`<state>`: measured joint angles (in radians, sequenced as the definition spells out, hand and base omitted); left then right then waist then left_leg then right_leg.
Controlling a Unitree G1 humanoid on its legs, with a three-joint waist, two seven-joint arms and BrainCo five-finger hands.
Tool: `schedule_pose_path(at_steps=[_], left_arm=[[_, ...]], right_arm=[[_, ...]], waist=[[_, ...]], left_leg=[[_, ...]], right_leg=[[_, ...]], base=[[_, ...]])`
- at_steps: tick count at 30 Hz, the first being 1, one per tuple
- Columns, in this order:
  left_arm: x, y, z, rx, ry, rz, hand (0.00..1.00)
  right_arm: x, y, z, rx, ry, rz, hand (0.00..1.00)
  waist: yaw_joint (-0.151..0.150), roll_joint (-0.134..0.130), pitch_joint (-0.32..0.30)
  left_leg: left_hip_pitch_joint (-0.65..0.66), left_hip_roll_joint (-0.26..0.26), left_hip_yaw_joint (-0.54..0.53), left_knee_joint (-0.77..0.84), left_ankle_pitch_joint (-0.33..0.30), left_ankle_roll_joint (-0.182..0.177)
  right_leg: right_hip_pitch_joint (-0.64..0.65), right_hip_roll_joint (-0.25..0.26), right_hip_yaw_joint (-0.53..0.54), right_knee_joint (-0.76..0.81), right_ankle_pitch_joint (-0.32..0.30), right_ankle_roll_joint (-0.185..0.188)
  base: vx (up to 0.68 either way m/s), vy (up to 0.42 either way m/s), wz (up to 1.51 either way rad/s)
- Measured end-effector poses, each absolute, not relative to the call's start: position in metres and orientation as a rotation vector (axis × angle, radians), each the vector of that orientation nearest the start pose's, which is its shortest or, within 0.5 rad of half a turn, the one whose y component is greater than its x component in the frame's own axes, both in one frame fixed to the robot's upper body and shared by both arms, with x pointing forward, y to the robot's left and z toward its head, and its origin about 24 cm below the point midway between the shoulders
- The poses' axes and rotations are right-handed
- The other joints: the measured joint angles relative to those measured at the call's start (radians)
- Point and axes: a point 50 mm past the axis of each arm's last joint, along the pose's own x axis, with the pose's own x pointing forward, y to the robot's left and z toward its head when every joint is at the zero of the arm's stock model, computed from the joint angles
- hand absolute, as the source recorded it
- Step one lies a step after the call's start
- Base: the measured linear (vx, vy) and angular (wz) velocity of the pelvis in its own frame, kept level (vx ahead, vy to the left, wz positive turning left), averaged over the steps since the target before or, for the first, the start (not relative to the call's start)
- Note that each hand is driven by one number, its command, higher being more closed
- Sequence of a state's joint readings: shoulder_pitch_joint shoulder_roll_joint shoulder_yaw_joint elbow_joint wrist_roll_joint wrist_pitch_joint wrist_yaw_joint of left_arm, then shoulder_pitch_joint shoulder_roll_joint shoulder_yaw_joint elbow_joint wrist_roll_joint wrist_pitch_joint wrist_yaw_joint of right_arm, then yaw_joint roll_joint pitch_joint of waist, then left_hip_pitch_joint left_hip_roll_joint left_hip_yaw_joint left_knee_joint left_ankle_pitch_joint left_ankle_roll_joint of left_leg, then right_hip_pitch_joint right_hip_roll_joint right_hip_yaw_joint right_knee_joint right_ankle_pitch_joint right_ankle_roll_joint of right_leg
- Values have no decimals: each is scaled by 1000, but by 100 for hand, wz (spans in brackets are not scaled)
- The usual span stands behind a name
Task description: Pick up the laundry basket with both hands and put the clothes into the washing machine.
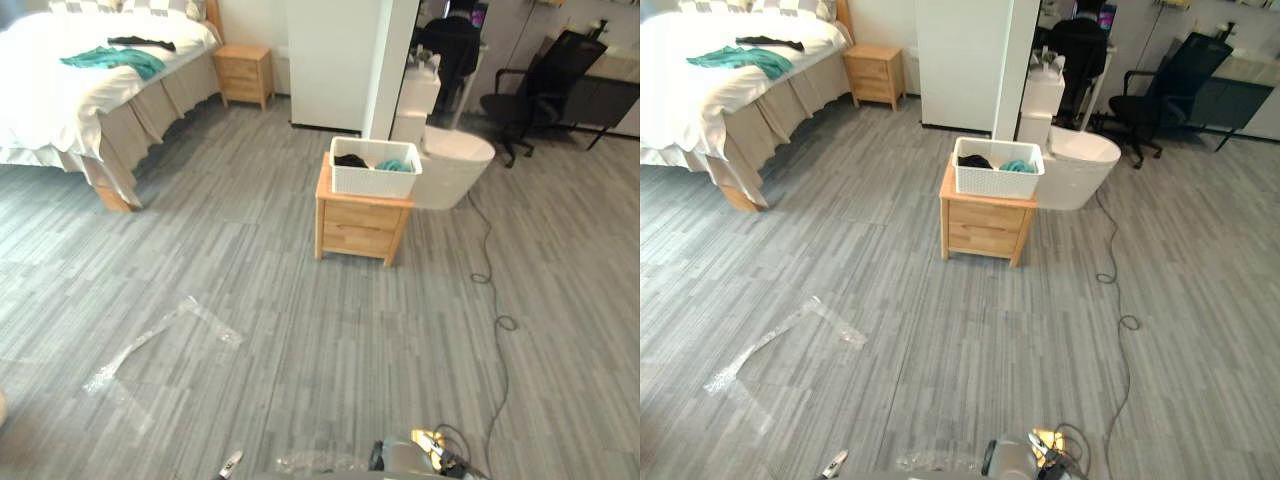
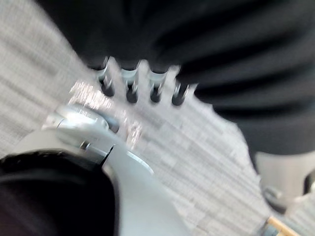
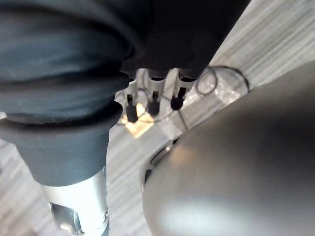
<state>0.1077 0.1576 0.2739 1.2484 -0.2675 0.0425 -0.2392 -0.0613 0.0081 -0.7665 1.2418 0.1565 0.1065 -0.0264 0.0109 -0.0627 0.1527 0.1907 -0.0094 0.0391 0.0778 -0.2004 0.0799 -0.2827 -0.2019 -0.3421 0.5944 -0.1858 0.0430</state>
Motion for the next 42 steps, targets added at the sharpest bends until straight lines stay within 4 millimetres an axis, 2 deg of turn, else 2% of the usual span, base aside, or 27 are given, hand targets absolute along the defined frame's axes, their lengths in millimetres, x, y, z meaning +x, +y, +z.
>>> schedule_pose_path(at_steps=[3,6,7,8,9,10,11,13,14,15,17,19,20,22,23,24,25,27,29,30,32,34,35,36,38,40,42], left_arm=[[39,224,-170,-462,1220,379,0],[32,217,-172,-538,1195,454,0],[21,212,-174,-560,1215,497,0],[21,211,-174,-580,1210,519,0],[20,210,-174,-594,1207,532,0],[16,205,-175,-615,1221,544,0],[16,201,-176,-627,1227,546,0],[26,207,-175,-585,1221,505,0],[31,214,-173,-554,1209,489,0],[36,215,-172,-548,1194,483,0],[55,221,-168,-548,1110,476,0],[62,213,-168,-603,1074,490,0],[54,210,-169,-632,1080,521,0],[40,209,-171,-648,1098,556,0],[27,210,-172,-670,1108,608,0],[22,211,-172,-676,1113,632,0],[19,215,-172,-658,1122,650,0],[21,221,-172,-591,1162,599,0],[27,220,-172,-519,1204,515,0],[27,219,-172,-508,1212,499,0],[37,220,-172,-425,1230,411,0],[48,219,-171,-414,1207,387,0],[54,220,-170,-408,1196,377,0],[57,219,-169,-407,1189,369,0],[61,216,-169,-410,1180,361,0],[74,205,-168,-430,1140,329,0],[92,192,-165,-491,1065,302,0]], right_arm=[[72,-194,-174,676,1207,-768,0],[61,-198,-175,713,1223,-845,0],[56,-204,-175,732,1218,-889,0],[57,-204,-175,742,1224,-904,0],[58,-204,-175,737,1222,-909,0],[62,-206,-174,721,1208,-903,0],[66,-208,-173,716,1196,-902,0],[73,-205,-173,673,1216,-851,0],[83,-197,-172,634,1231,-782,0],[88,-193,-172,618,1231,-753,0],[113,-189,-167,576,1199,-670,0],[128,-183,-163,557,1170,-622,0],[132,-184,-161,510,1156,-587,0],[118,-188,-165,493,1168,-607,0],[109,-183,-168,496,1198,-611,0],[105,-182,-169,501,1206,-617,0],[99,-177,-171,535,1215,-637,0],[94,-173,-172,606,1214,-688,0],[91,-185,-172,589,1209,-712,0],[89,-187,-172,585,1209,-719,0],[88,-189,-172,609,1197,-742,0],[87,-191,-172,643,1175,-770,0],[89,-196,-171,631,1172,-769,0],[80,-196,-173,609,1205,-765,0],[70,-192,-175,580,1253,-744,0],[78,-198,-173,436,1269,-634,0],[88,-195,-171,373,1273,-579,0]], waist=[[-1,-7,-1],[-9,18,-22],[-27,49,-52],[-22,57,-61],[-20,59,-61],[-16,77,-58],[2,87,-49],[16,66,-26],[26,32,-14],[29,23,-18],[46,8,-8],[68,10,-7],[68,33,-13],[63,42,-40],[64,8,-66],[62,-2,-74],[62,-21,-85],[57,-30,-66],[50,-5,-35],[54,2,-35],[55,14,-35],[53,16,-39],[43,24,-33],[21,23,-36],[3,29,-48],[4,58,-75],[6,56,-91]], left_leg=[[53,25,-3,-25,-31,-34],[85,78,-42,-8,-106,-50],[53,126,-66,112,-142,-73],[-69,152,-64,374,-130,-77],[-122,162,-69,506,-88,-86],[-208,187,-76,744,35,-130],[-294,194,-85,965,101,-150],[-368,181,-31,1151,75,-119],[-412,174,36,1146,48,-79],[-449,173,55,1117,36,-63],[-546,163,58,801,14,-79],[-539,162,48,360,61,-137],[-526,172,25,155,85,-140],[-555,143,0,224,131,-105],[-561,104,44,303,134,-105],[-546,97,64,312,143,-116],[-506,71,102,304,146,-117],[-402,28,126,263,140,-83],[-232,7,128,196,122,-39],[-191,7,130,167,119,-35],[-45,9,148,26,111,-45],[-36,8,151,-8,96,-42],[-22,10,144,-29,94,-43],[-14,1,134,-38,77,-48],[-1,-6,94,-29,46,-56],[-10,17,63,23,0,-80],[-107,41,46,264,-10,-97]], right_leg=[[7,33,28,-321,132,14],[14,70,68,-258,147,-37],[33,115,48,-259,137,-59],[54,136,36,-264,108,-70],[77,149,36,-273,100,-76],[134,182,38,-293,73,-94],[196,211,54,-308,44,-112],[326,220,95,-366,31,-118],[407,203,122,-415,32,-118],[431,196,127,-436,32,-118],[493,176,156,-498,30,-115],[528,154,161,-539,3,-61],[573,151,160,-562,-25,-20],[630,113,155,-539,-108,12],[642,63,182,-482,-138,-2],[623,33,196,-413,-139,0],[551,-20,237,-221,-112,-11],[431,-70,290,119,37,-43],[367,-97,229,366,56,-69],[355,-97,199,380,45,-68],[275,-66,73,168,-49,-22],[200,-20,44,-20,-41,-12],[190,51,54,-254,16,33],[176,92,93,-407,126,-11],[173,99,99,-389,175,-39],[193,109,62,-402,223,-37],[264,115,8,-461,214,-45]], base=[[331,-132,3],[539,-254,51],[605,-243,49],[606,-253,31],[613,-270,-18],[633,-233,-39],[645,-182,-44],[588,-102,-47],[538,-86,-46],[495,-48,-39],[491,49,-52],[414,142,-73],[432,265,-41],[578,419,-14],[617,394,-21],[618,368,-26],[619,362,-9],[583,389,6],[514,335,10],[420,256,-8],[433,187,-27],[314,46,-15],[405,-7,32],[431,-28,47],[425,-86,57],[439,-118,51],[487,-180,63]])
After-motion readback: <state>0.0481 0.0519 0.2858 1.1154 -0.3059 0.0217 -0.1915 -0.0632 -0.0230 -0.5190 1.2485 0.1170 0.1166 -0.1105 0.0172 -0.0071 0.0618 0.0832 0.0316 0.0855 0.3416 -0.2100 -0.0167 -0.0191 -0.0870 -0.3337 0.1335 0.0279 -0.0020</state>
